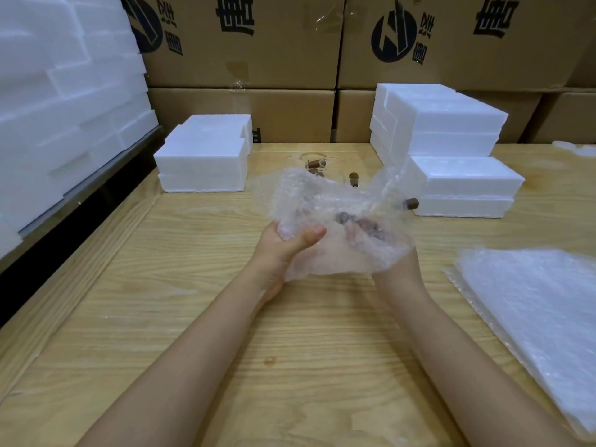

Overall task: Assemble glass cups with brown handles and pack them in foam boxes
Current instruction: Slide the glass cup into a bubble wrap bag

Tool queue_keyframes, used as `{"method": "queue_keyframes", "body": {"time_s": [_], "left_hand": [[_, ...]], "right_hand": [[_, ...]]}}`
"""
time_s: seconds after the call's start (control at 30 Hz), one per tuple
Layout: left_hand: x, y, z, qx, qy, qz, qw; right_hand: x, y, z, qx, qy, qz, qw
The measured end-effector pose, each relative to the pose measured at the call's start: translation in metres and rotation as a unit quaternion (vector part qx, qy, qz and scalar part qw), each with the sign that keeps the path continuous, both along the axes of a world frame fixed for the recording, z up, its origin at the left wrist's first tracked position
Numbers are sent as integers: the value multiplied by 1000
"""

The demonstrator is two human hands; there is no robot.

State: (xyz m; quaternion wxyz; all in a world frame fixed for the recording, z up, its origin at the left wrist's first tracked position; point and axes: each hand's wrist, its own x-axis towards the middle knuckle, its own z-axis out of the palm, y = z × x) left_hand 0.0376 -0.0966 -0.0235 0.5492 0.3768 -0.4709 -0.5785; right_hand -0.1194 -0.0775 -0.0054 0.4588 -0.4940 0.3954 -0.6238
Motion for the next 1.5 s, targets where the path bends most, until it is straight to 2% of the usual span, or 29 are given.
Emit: {"method": "queue_keyframes", "body": {"time_s": [0.1,0.2,0.33,0.4,0.47,0.6,0.7,0.8,0.87,0.93,1.0,1.13,1.27,1.33,1.43,1.5], "left_hand": [[4,-2,1,-16,3,20,1000],[-2,3,4,-18,32,-6,999],[-17,7,0,-33,75,-22,996],[-24,10,-1,-23,90,-24,995],[-28,12,-4,-15,93,-30,995],[-28,16,-1,-14,68,-74,995],[-14,13,7,-15,152,-103,983],[14,2,20,-3,183,-30,983],[25,-4,23,-3,123,5,992],[24,-4,19,-1,68,13,998],[16,0,14,14,55,28,998],[-2,4,7,28,84,36,995],[-12,9,8,38,139,42,989],[-12,10,9,40,153,26,987],[-8,9,9,51,161,18,985],[-2,7,9,57,166,11,984]], "right_hand": [[-4,-1,-2,12,151,17,988],[-2,4,-2,45,156,73,984],[12,9,-9,53,206,19,977],[17,9,-11,54,207,23,977],[13,12,-12,73,261,37,962],[3,13,-19,130,229,40,964],[2,13,-14,157,183,42,970],[3,14,4,137,123,34,982],[1,12,10,139,101,70,983],[-3,10,5,124,121,101,980],[-5,10,-8,104,183,64,975],[3,16,-10,30,180,51,982],[20,17,-2,-44,107,54,992],[22,18,-3,-64,149,71,984],[12,14,-7,-38,224,80,971],[1,9,-2,34,219,104,970]]}}
